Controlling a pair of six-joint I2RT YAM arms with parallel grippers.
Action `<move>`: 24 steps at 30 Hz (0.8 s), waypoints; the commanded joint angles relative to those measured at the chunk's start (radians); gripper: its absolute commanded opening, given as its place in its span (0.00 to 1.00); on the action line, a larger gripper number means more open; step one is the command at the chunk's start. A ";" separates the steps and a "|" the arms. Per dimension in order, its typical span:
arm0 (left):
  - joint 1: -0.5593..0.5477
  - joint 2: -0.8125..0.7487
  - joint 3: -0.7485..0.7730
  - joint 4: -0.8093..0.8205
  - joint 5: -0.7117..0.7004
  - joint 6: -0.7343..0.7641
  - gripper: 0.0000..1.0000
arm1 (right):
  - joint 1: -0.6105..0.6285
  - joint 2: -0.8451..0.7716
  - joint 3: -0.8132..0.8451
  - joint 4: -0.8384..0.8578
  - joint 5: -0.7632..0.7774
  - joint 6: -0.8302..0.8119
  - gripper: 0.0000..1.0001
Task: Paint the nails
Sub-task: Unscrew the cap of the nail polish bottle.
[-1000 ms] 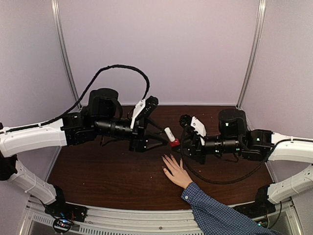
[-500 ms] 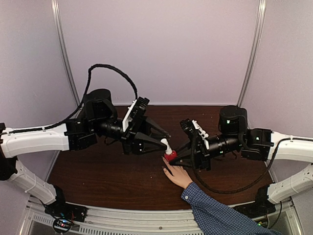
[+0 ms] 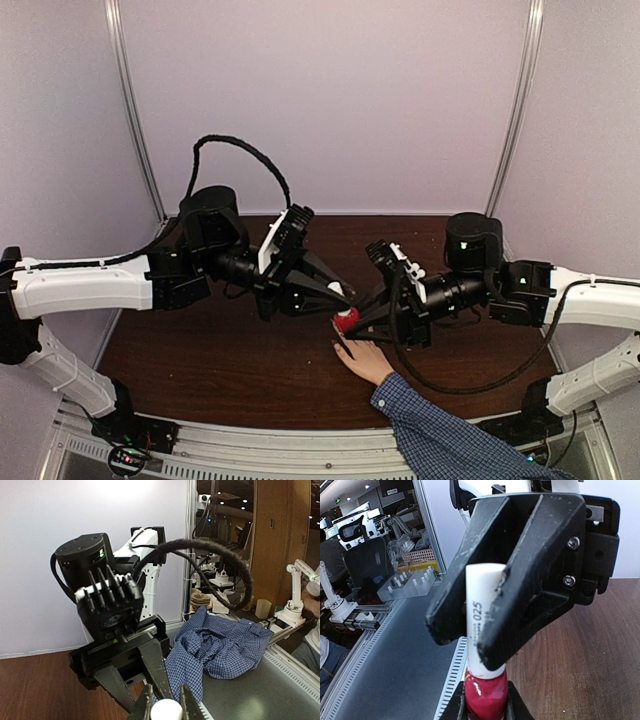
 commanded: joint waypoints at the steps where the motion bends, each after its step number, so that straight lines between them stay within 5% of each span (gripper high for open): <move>1: -0.003 0.007 0.021 0.056 0.006 -0.032 0.07 | -0.004 -0.013 0.025 0.035 0.027 0.001 0.00; 5: -0.003 0.002 0.023 0.035 -0.033 -0.031 0.00 | -0.006 -0.023 0.022 0.028 0.106 0.003 0.00; 24: -0.003 -0.003 0.015 -0.019 -0.539 -0.058 0.00 | -0.009 -0.035 0.028 0.012 0.691 0.035 0.00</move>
